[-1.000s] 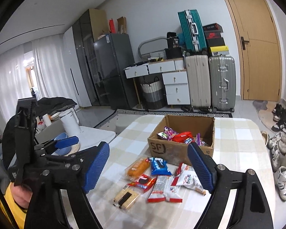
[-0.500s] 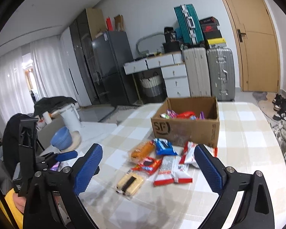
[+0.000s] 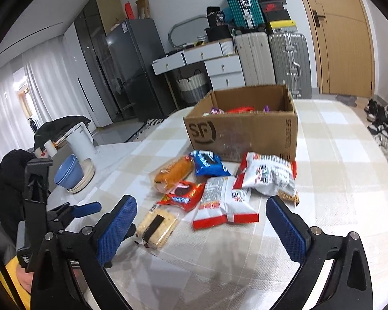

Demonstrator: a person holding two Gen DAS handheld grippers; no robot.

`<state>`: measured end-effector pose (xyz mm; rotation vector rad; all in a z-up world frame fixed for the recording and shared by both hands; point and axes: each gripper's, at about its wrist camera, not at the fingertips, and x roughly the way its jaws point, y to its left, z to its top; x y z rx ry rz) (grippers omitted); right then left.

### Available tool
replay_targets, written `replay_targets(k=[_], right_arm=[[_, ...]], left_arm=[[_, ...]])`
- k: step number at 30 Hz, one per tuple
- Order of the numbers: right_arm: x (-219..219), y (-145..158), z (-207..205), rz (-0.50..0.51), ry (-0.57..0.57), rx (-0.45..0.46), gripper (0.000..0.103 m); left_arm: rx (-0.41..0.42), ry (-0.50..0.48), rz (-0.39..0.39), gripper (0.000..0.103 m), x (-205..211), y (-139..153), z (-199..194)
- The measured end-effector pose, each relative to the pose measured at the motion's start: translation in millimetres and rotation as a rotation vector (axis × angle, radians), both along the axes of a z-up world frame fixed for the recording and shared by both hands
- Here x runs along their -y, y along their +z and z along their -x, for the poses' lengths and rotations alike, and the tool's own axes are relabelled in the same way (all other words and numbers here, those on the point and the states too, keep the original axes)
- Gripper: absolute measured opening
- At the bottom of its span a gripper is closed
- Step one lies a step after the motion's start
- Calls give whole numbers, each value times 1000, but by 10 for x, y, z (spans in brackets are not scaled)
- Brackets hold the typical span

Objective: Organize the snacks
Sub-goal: 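Withdraw both tools from the box back over the remaining snacks, then lower the left tool onto the cracker pack and close it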

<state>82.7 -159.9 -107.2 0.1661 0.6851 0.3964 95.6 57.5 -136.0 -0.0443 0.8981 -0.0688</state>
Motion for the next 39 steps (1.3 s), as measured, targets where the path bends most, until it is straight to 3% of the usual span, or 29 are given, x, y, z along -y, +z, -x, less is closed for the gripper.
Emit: replay_targets(k=[16,23,26,28,29,39], right_arm=[[118,-361,-276,-37,-11,-110,102],[70,-411,-335,-20,-3,-131,102],[38,-414,-332,-9,-3,-138,102],[21,-419,-335,-8,-2,-138,102],[7,-416,-336,-3,-3,-137,102],[-142,-418,-445,62,-5,-163,102]], left_arm=[[-138,-49,-6,102,283,-448,-544],[-135,-57,-6,102,259,-487,-596],[-114,-61,-5,88,222,-464,-572],[-98,-68,-14,60,203,-428,-547],[-93,-74,-12,56,188,-412,-542],[-81,-90,75,55,-37,-354,-423]])
